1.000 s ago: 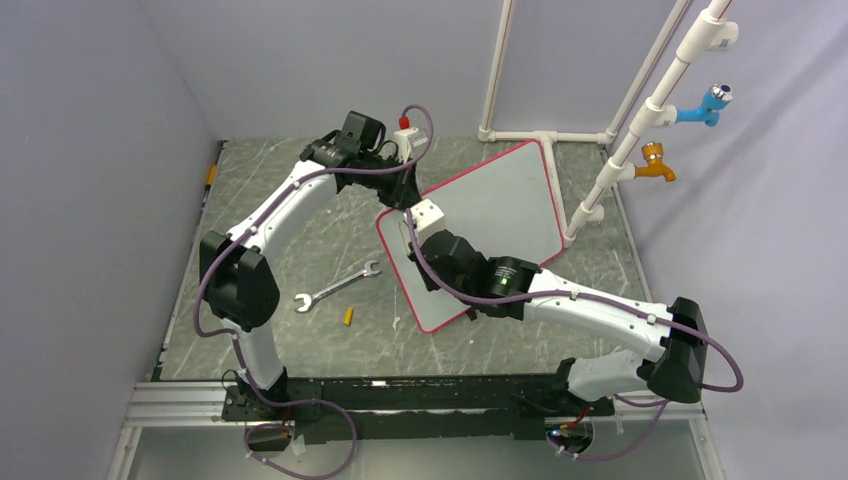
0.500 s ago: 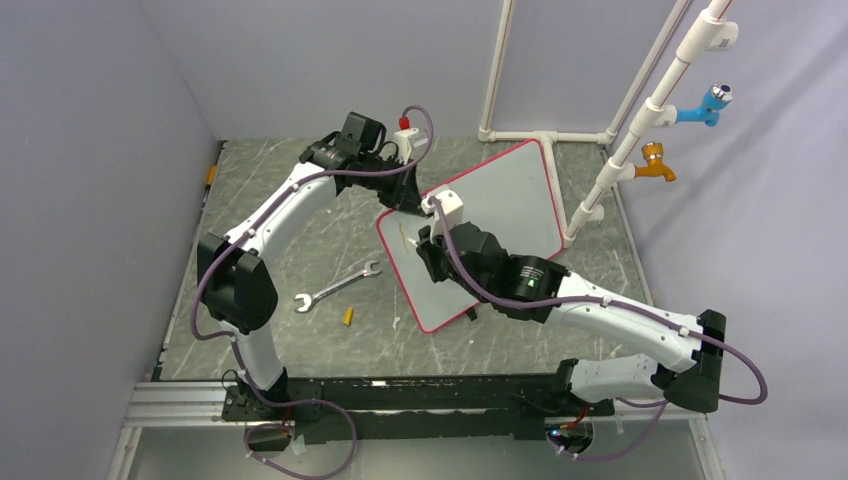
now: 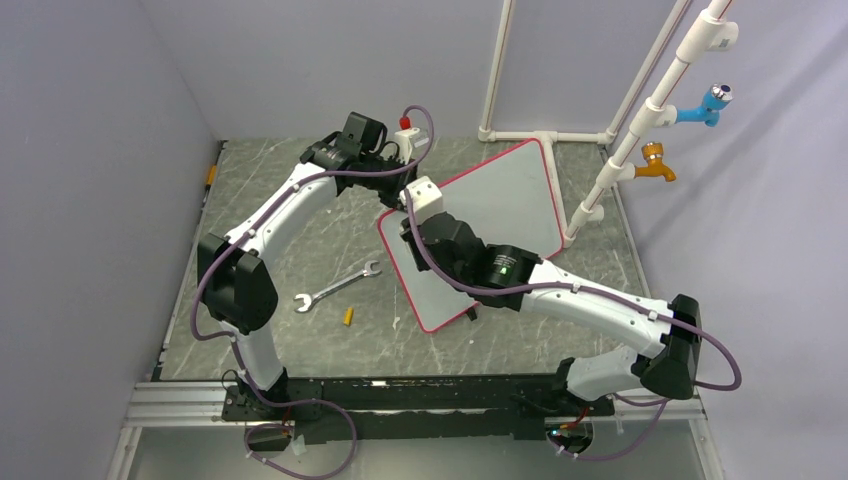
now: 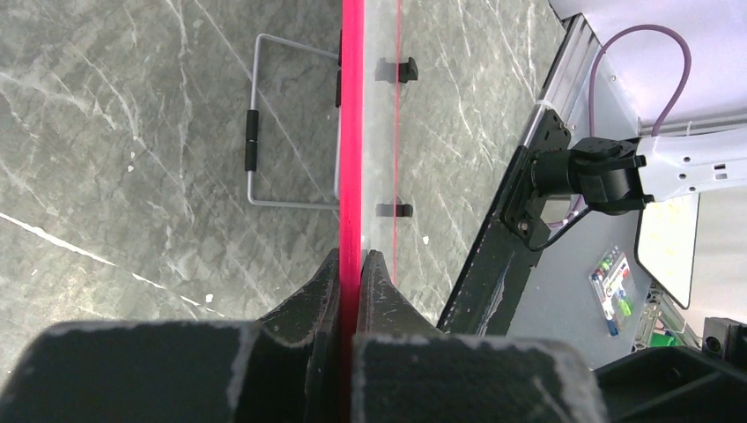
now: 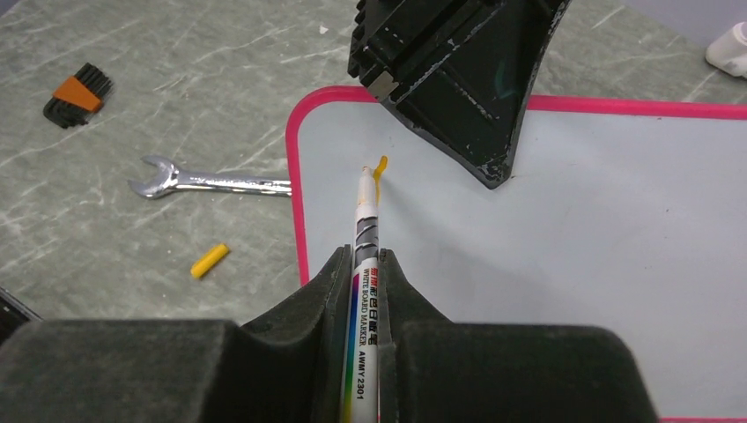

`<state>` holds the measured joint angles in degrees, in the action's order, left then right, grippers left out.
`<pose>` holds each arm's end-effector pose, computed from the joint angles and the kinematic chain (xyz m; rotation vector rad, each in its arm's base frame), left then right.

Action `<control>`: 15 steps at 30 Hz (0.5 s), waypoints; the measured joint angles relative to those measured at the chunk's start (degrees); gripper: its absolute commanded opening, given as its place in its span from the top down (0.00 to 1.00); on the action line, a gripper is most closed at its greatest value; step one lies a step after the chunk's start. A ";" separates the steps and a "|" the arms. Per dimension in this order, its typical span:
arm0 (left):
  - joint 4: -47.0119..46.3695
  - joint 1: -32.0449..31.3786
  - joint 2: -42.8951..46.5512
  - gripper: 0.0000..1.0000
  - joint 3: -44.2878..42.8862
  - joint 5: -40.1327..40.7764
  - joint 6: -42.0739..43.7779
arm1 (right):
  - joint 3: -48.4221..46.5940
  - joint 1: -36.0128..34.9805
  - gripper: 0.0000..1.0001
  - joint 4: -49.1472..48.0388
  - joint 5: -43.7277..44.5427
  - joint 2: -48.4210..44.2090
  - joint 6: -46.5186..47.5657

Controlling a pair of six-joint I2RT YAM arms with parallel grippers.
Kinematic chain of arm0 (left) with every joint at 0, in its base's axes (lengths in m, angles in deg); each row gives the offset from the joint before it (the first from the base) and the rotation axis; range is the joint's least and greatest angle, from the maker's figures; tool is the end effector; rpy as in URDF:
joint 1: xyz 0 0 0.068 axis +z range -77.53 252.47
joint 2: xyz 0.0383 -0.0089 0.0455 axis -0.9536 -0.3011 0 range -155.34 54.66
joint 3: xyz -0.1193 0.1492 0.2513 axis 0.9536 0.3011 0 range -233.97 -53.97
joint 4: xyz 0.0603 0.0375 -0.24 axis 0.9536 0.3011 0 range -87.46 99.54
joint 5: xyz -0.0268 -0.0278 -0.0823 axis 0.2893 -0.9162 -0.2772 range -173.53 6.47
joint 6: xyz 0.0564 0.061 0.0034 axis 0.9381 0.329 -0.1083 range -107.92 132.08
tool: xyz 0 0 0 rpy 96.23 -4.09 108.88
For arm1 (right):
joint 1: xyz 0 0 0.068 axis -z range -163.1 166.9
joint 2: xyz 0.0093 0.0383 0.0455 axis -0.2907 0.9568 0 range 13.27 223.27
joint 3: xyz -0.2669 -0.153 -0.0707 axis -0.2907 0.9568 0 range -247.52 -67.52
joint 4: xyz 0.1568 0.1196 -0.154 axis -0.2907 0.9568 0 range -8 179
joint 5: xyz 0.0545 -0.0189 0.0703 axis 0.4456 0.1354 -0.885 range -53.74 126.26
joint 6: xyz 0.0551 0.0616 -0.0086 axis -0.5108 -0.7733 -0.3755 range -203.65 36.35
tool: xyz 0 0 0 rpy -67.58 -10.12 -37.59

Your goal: Write a sentence on the whiteboard

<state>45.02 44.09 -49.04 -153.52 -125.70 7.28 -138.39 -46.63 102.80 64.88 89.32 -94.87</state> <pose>0.3441 -0.2415 0.3629 0.8434 2.2544 -1.1493 0.1679 0.2594 0.3909 -0.5823 1.8941 0.3461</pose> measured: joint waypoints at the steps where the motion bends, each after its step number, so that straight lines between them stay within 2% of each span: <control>1: -0.02 -0.02 0.00 1.00 0.00 0.02 -0.02 | -0.02 0.20 1.00 -0.04 0.02 0.15 0.13; 15: -0.02 -0.26 0.17 1.00 0.00 0.39 0.00 | -0.24 2.78 1.00 -0.79 -0.15 0.37 0.28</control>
<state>45.00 43.83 -48.87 -153.52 -125.31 7.28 -138.63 -43.85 102.01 64.73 89.70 -94.58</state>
